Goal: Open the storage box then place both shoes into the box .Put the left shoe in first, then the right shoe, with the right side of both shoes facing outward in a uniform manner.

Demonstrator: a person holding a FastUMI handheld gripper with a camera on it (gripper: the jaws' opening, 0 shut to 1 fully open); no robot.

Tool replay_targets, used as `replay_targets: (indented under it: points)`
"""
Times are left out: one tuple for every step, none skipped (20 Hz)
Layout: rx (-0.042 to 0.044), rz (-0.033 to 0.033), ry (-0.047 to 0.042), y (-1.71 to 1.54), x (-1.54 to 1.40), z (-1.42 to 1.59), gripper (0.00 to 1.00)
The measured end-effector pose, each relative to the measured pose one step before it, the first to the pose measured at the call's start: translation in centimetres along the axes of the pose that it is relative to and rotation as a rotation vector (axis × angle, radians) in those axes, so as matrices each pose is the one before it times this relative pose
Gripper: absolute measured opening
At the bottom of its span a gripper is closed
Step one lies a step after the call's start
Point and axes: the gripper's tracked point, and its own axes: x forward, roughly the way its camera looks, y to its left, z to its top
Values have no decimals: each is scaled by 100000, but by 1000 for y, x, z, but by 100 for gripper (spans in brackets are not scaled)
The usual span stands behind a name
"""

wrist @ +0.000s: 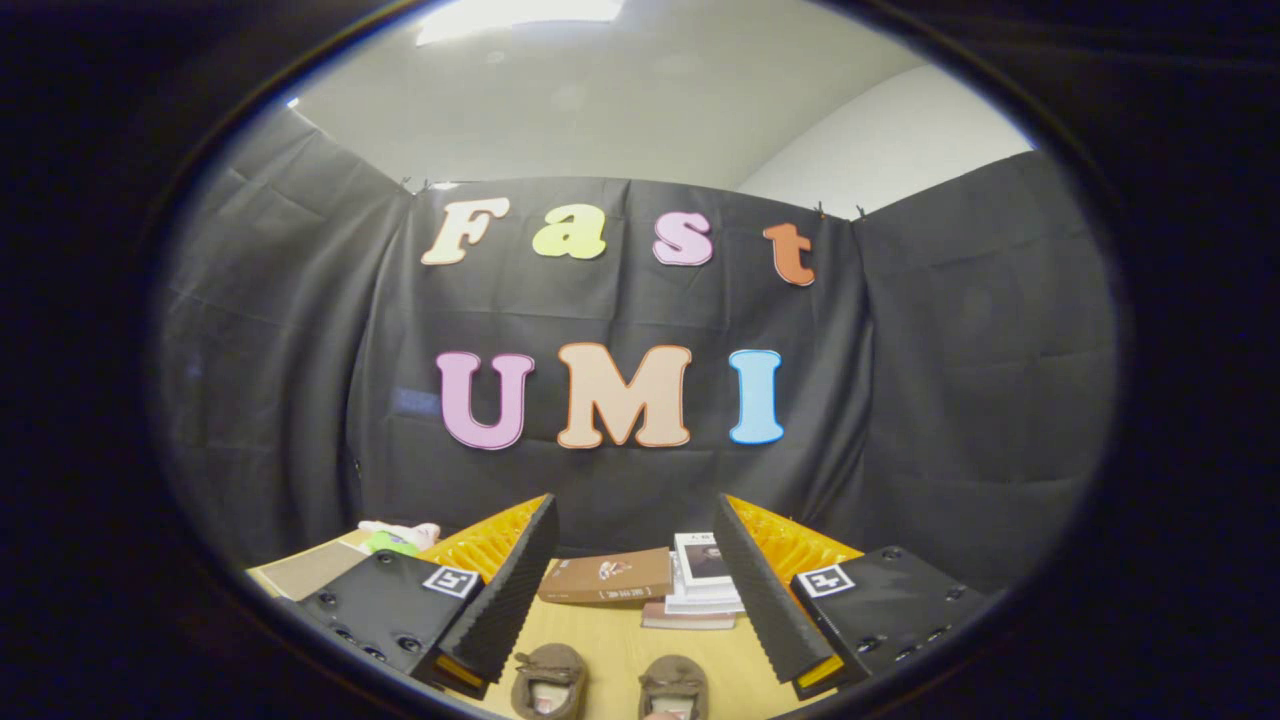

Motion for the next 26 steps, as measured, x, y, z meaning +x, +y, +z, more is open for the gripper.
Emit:
replay_targets:
  points:
    - [260, 208, 116, 73, 5, 21, 99]
    - [95, 217, 30, 98, 31, 31, 99]
    - [-19, 231, 247, 61, -20, -119, 99]
    - [36, 294, 210, 158, -86, -50, 99]
    - [137, 461, 277, 225, -25, -190, 99]
    - [115, 530, 563, 264, 17, -132, 99]
    - [37, 494, 685, 245, -66, -414, 99]
    - [-32, 355, 807, 287, 29, -322, 99]
    - [171, 392, 825, 274, 35, -376, 99]
    - [421, 464, 739, 329, -110, -302, 99]
    - [599, 672, 717, 410, -144, -272, 99]
    - [712, 918, 743, 467, 1, -296, 99]
    - [1108, 1415, 1135, 619, -11, -503, 99]
    - [2032, 2542, 1407, 841, -93, -672, 99]
    - [3054, 3370, 1696, 1234, -113, -772, 99]
    - [3350, 2762, 1842, 931, -10, -823, 99]
    - [4142, 2564, 2307, 753, -40, -1072, 99]
    - [4346, 2740, 2452, 929, -114, -1021, 99]
    - [4335, 2588, 2252, 969, 48, -971, 99]
    - [4283, 2216, 2400, 789, -82, -929, 99]
    - [4563, 2164, 2660, 741, -125, -1325, 99]
    - [4572, 1842, 3014, 676, 85, -1302, 99]
    - [4881, 1628, 3341, 444, 1, -1404, 99]
    - [5383, 878, 3225, 241, 109, -1329, 99]
    - [5269, 655, 2314, 154, 61, -1131, 99]
    - [5287, 235, 1975, -73, 111, -941, 99]
